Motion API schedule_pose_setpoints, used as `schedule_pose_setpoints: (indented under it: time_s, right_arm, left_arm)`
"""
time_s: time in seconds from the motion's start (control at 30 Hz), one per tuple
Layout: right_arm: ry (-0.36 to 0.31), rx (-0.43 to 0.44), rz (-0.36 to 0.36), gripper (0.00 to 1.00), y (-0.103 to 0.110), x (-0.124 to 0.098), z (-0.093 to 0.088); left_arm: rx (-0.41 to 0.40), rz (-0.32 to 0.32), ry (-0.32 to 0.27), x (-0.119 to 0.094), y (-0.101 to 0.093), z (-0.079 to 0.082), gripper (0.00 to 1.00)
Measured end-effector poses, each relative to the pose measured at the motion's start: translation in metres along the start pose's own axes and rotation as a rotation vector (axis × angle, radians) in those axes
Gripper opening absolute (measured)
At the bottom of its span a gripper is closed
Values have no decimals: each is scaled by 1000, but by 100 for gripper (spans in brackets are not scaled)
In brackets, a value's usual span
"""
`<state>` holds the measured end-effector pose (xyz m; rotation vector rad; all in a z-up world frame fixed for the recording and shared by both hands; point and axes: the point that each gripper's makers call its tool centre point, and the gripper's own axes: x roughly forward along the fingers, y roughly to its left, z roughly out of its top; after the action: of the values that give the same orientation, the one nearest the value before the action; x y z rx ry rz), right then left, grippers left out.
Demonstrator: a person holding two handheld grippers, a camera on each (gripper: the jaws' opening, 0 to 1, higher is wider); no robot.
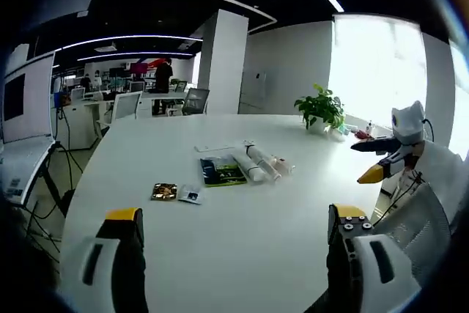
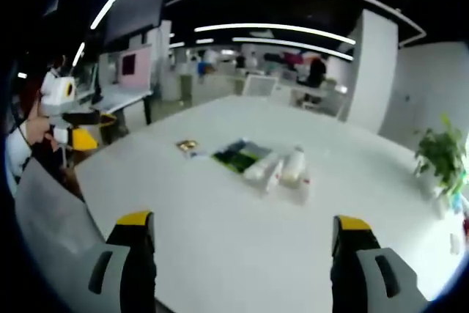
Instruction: Arrange the skincare products in the storage area until every visible bottle or jar stands upright without overlapping.
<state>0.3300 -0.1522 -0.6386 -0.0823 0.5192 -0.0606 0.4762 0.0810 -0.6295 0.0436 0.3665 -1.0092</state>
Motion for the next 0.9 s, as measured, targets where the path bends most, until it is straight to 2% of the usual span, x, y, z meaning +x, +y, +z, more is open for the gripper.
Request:
schedule_pose_setpoints:
  time_s: [0.2,0.37,0.57,0.7,0.9]
  right_arm:
    - [-10,2,-4,100,-13,6,2]
    - [-6,11,22,100,-22,11,0]
    - [9,25,62,100,-39,24,3]
    - [12,0,75,100,-51,33,8]
    - [16,-15,102,100,-62,50,12]
  left_arm:
    - [14,29,18,2,-2,-6,100]
    - [-1,65,24,3,-4,-8,100]
    - [-7,103,19,6,-9,-7,100]
    - [-17,128,7,9,-11,-4,100]
    - [-31,148,24,13,-14,-11,100]
